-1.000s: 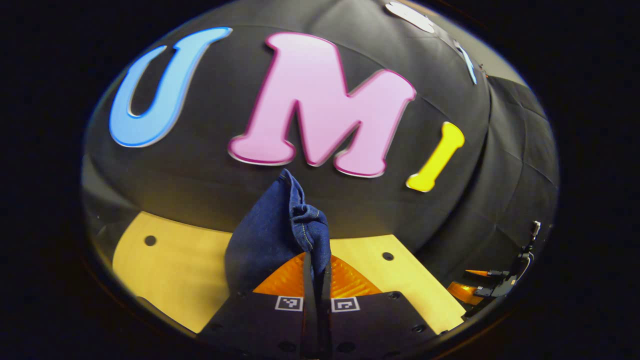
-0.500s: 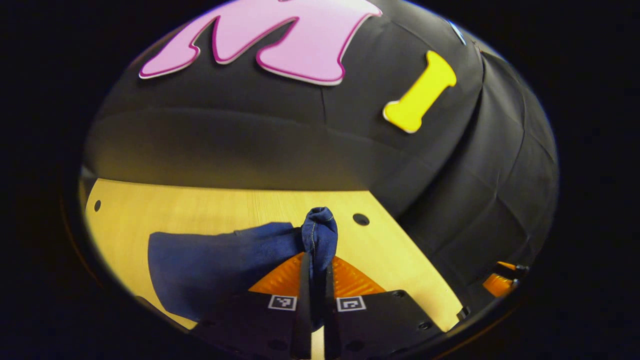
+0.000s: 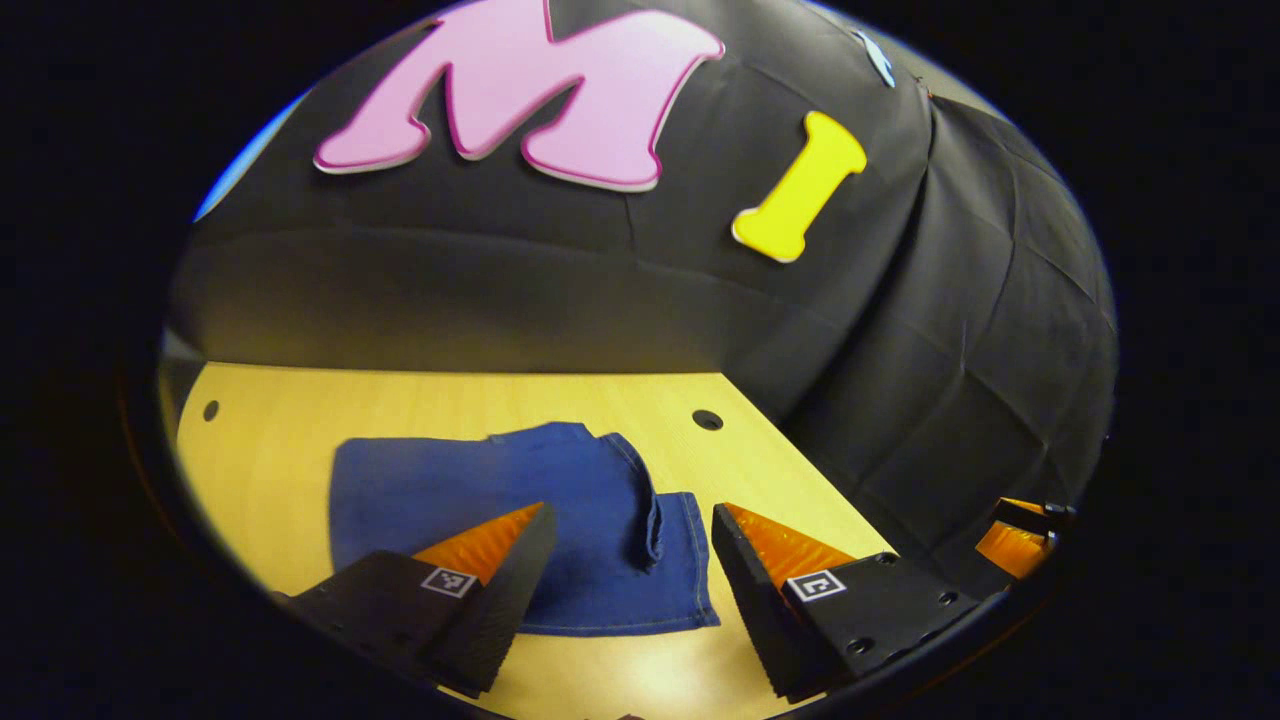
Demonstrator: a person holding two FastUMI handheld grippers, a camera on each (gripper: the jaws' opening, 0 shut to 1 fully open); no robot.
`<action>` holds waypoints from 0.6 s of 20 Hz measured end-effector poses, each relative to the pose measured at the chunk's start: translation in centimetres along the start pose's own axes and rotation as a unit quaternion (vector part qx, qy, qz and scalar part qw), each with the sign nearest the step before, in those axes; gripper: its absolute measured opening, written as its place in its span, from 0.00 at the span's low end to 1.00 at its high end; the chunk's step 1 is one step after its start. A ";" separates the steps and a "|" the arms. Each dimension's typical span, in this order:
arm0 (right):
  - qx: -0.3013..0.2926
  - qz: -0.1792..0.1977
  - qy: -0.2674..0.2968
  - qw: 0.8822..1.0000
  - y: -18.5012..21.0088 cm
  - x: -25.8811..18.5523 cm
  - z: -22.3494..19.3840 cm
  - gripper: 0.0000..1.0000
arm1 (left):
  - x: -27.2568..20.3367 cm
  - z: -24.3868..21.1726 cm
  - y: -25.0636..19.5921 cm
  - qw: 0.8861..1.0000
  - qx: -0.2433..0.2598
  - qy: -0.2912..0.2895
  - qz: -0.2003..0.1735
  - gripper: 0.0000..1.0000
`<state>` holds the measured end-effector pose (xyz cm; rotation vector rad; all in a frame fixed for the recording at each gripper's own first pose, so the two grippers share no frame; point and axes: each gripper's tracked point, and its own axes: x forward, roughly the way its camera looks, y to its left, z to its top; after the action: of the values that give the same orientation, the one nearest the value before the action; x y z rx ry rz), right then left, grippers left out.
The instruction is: Grasp the waist and the cuffs of the jeans and fold them to make the two legs overlap; first hold the waist and fold one-third of the jeans toward the cuffs, then hold the cuffs and fold the remaining one-third in the same direction to finish folding.
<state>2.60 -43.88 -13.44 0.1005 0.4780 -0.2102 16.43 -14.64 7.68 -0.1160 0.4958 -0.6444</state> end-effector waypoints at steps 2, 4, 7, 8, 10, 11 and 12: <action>-0.009 0.011 -0.012 1.000 2.3 -1.9 1.0 0.99 | -5.4 1.6 1.9 0.999 0.015 -0.035 0.026 0.97; -0.013 0.027 -0.026 0.999 4.9 -3.7 2.2 0.98 | -11.3 2.9 3.2 0.996 0.027 -0.070 0.047 0.97; -0.018 0.047 -0.054 0.997 8.4 -7.1 4.3 0.99 | -20.4 4.8 4.9 0.987 0.049 -0.129 0.082 0.96; -0.019 0.053 -0.065 0.996 9.5 -8.3 5.0 0.98 | -23.1 5.3 4.8 0.985 0.050 -0.146 0.083 0.96; -0.021 0.067 -0.089 0.994 11.5 -10.7 6.4 0.98 | -28.0 5.8 4.1 0.979 0.048 -0.177 0.086 0.97; -0.022 0.074 -0.102 0.992 12.5 -12.0 7.0 0.98 | -30.3 6.2 4.4 0.975 0.049 -0.194 0.096 0.96; -0.024 0.079 -0.114 0.990 13.4 -13.2 7.6 0.98 | -32.7 6.5 4.8 0.970 0.053 -0.211 0.108 0.96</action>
<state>-2.49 -29.60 0.08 0.0663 0.2448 -0.0534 -0.29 8.52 25.45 -0.0936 0.0596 -0.4133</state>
